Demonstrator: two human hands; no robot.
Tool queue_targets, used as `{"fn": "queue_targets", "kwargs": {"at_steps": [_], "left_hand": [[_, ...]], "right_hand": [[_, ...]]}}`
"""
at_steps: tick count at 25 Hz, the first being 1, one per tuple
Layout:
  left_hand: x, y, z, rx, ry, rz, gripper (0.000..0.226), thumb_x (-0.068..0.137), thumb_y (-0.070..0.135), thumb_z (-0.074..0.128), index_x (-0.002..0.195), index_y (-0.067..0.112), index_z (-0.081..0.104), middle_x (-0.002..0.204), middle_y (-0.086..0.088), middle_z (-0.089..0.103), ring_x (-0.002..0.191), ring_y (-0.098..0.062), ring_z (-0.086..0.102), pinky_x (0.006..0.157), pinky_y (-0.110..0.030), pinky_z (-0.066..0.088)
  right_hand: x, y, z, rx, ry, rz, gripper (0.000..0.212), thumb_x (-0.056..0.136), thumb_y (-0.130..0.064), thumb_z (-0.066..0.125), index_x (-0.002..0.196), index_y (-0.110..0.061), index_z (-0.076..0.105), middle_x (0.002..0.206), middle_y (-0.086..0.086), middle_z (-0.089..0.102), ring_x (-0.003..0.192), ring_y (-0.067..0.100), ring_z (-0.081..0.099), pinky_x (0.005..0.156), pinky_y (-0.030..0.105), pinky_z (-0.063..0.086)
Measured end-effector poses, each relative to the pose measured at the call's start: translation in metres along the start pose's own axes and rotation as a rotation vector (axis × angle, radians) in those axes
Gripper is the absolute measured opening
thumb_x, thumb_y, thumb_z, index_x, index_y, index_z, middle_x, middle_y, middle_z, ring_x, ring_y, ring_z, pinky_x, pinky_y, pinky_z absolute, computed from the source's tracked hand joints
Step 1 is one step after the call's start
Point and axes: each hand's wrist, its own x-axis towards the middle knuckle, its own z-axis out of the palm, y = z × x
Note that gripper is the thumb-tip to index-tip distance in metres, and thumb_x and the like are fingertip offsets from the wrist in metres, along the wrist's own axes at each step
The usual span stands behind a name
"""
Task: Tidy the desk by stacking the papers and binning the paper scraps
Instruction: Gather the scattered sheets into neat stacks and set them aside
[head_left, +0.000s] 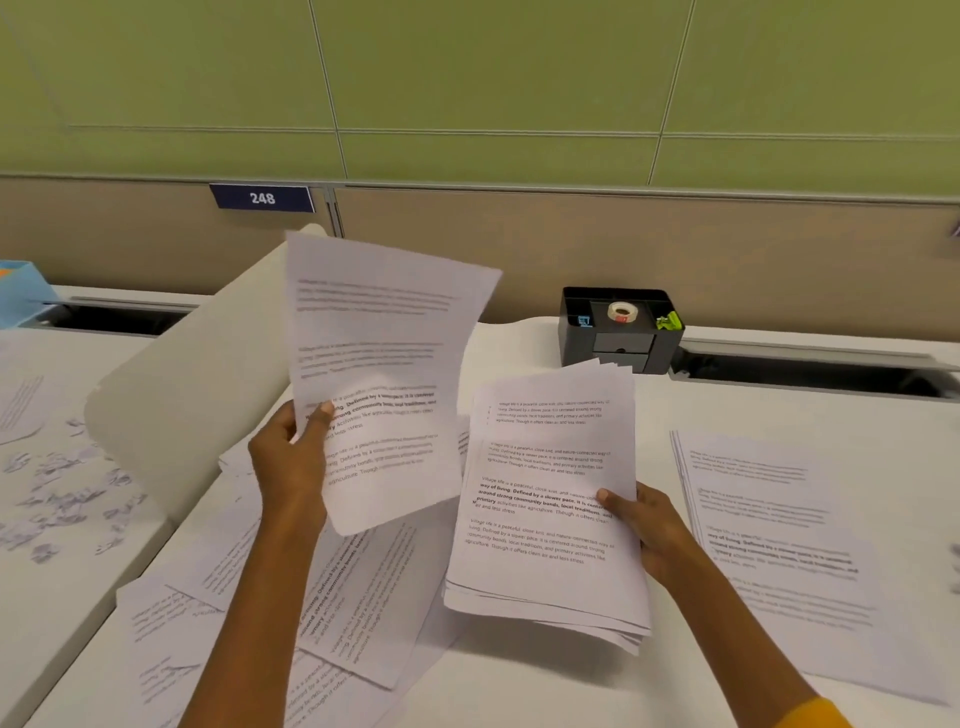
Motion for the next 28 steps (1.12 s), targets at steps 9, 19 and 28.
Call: {"fn": "queue_targets", "kwargs": {"at_steps": [9, 19, 28], "left_hand": [[-0.035, -0.022, 0.035, 0.028, -0.268, -0.256, 0.019, 0.083, 0.009, 0.067, 0.102, 0.012, 0.069, 0.094, -0.005, 0.072, 0.079, -0.019, 0.069, 0.068, -0.03, 0.055], [-0.073, -0.053, 0.087, 0.126, -0.347, -0.232, 0.02, 0.083, 0.011, 0.068, 0.102, 0.016, 0.064, 0.096, -0.003, 0.069, 0.082, -0.018, 0.068, 0.06, -0.028, 0.054], [-0.085, -0.052, 0.129, 0.034, -0.417, -0.209, 0.051, 0.086, 0.007, 0.063, 0.132, 0.018, 0.046, 0.127, -0.004, 0.058, 0.117, -0.025, 0.055, 0.098, -0.049, 0.045]], "right_hand": [[-0.009, -0.007, 0.005, -0.074, -0.075, -0.062, 0.025, 0.086, -0.01, 0.066, 0.111, -0.007, 0.063, 0.1, 0.012, 0.073, 0.086, 0.029, 0.072, 0.067, 0.035, 0.059], [-0.022, -0.031, -0.018, -0.066, -0.113, -0.159, 0.018, 0.091, -0.015, 0.059, 0.106, -0.011, 0.066, 0.096, 0.005, 0.075, 0.084, 0.02, 0.071, 0.072, 0.032, 0.059], [-0.036, -0.052, -0.042, -0.163, -0.125, -0.263, 0.055, 0.088, -0.058, 0.039, 0.116, -0.018, 0.064, 0.109, 0.01, 0.07, 0.1, 0.029, 0.068, 0.085, 0.046, 0.056]]}}
